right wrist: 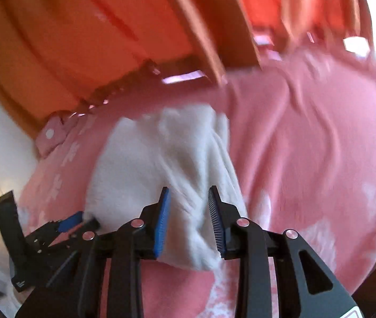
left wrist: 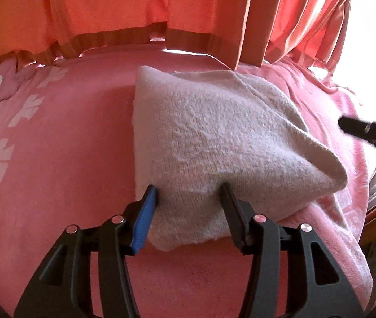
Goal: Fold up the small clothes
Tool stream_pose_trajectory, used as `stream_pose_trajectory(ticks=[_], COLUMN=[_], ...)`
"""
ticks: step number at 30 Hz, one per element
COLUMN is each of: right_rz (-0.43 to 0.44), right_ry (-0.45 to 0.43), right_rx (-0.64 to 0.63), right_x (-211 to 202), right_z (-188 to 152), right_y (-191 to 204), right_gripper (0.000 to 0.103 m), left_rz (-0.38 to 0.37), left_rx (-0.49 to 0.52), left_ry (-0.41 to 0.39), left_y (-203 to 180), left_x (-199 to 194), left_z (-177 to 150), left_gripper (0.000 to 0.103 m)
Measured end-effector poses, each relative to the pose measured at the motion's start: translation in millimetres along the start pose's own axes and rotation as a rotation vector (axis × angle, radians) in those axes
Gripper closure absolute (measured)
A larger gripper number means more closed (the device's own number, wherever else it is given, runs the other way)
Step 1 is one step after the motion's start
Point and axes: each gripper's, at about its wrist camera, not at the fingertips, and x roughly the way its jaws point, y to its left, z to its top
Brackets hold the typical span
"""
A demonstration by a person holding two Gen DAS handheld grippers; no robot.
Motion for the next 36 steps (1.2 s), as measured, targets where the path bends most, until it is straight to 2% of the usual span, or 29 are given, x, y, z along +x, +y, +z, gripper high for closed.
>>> stream_pose_trajectory(ticks=[1,4,5,7,9,11,13,14,17,20,22,25,28,30,34,36], right_rz=[-0.006,-0.063,-0.063,-0.054,0.006,0.018,-0.031,-0.031,-0.029,0.064,0.077,0.033,0.015,0.047,0.052,0.077], right_ry=[0.028,0.277,0.282,0.246,0.189,0.21,0.323,0.344,0.311,0.254,0.276,0.379,0.36,0.312,0.361,0.341], right_rx=[-0.038,-0.122,-0.128,-0.098,-0.083,-0.123,-0.178,-0.184,-0.173,-0.161,-0.194,-0.29,-0.301,-0.271,-0.243,-0.215], right_x=[10.8,82.3,87.9,70.1,46.8,47.6,81.6,89.3,71.7,48.6,56.3,94.9,84.4,69.0,96.9,87.4], right_z=[0.5,-23.4,-25.0,-13.7,-6.2,-10.9,-28.4,-34.3,-25.4,-16.7,-17.8,-34.7,-23.6,-15.4,-31.1,-27.3], right_y=[8.5,13.7,13.1,15.2,18.7,25.2,28.1,25.9,31.3,43.8,52.7,58.5,65.7,65.3,54.1,49.6], right_gripper=[0.074,0.074,0.074,0.075,0.073,0.073,0.073,0.073,0.073,0.072,0.072,0.069,0.068,0.068,0.067,0.067], left_rz=[0.004,0.014,0.011,0.029,0.031,0.032,0.033,0.029,0.045,0.039,0.035,0.034,0.038,0.039,0.032,0.025], left_rx=[0.002,0.0,-0.002,0.005,0.005,0.004,0.009,0.011,0.02,-0.003,-0.019,-0.026,-0.037,-0.041,-0.05,-0.054], left_ry=[-0.001,0.004,0.009,0.013,0.017,0.014,0.016,0.02,0.019,0.023,0.027,0.035,0.043,0.047,0.06,0.063], left_y=[-1.1,-2.9,-2.7,-3.9,-3.6,-3.8,-3.8,-3.3,-3.7,0.6,1.4,1.2,2.4,4.5,5.3,6.3], left_x=[-0.1,0.2,-1.1,-2.1,-1.8,-1.9,-2.4,-2.0,-3.7,-6.1,-7.3,-8.9,-10.1,-10.5,-7.1,-7.9], left_z=[-0.8,-1.7,-3.2,-4.1,-4.7,-5.2,-5.1,-5.4,-6.9,-6.8,-5.8,-6.1,-8.8,-10.6,-12.1,-12.1], left_gripper=[0.054,0.053,0.053,0.053,0.052,0.052,0.052,0.052,0.051,0.051,0.051,0.052,0.053,0.053,0.053,0.053])
